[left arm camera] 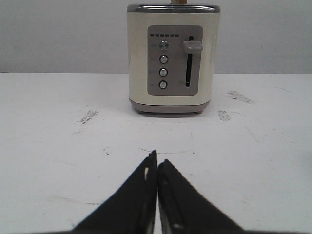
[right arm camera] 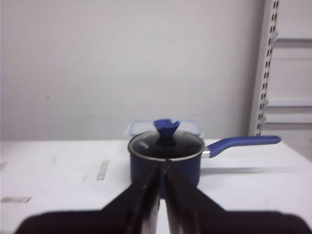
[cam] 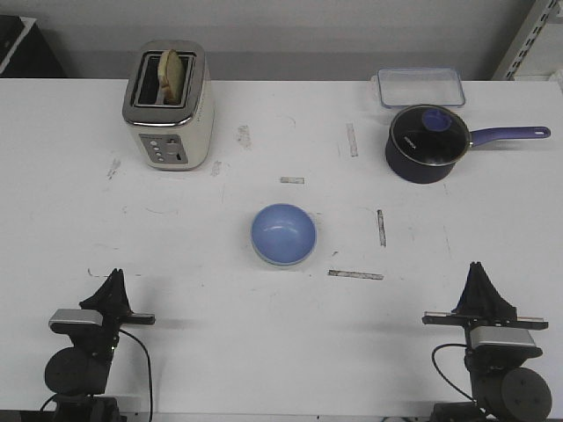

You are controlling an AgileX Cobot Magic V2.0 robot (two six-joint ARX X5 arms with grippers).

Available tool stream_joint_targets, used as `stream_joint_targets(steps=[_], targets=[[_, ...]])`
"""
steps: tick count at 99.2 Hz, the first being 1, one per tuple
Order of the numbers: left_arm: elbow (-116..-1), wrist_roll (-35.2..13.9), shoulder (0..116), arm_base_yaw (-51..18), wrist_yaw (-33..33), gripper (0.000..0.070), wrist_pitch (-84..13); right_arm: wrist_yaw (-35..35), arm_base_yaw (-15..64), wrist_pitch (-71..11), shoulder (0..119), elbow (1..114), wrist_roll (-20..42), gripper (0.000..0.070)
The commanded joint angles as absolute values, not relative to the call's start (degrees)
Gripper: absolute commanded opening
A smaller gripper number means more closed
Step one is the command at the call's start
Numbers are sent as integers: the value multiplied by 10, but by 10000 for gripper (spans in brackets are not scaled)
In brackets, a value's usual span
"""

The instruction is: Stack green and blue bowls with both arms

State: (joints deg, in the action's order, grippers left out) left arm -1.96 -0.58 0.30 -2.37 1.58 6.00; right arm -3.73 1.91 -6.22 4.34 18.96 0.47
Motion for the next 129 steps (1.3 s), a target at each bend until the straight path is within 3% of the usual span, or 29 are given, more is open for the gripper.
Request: stream_joint_targets(steps=[1,45,67,129], targets=[[-8,-1,2,-23,17,3,69,-39,13,-57,32,171,11,7],[-8,-1,2,-23,17,3,69,-4,2,-53,1,69,16,7],[-8,-1,2,-23,17,3,69,0,9,38,1,7,24,7],[-8,-1,2,-23,17,3,69,0,11,9,1,7,47,7]])
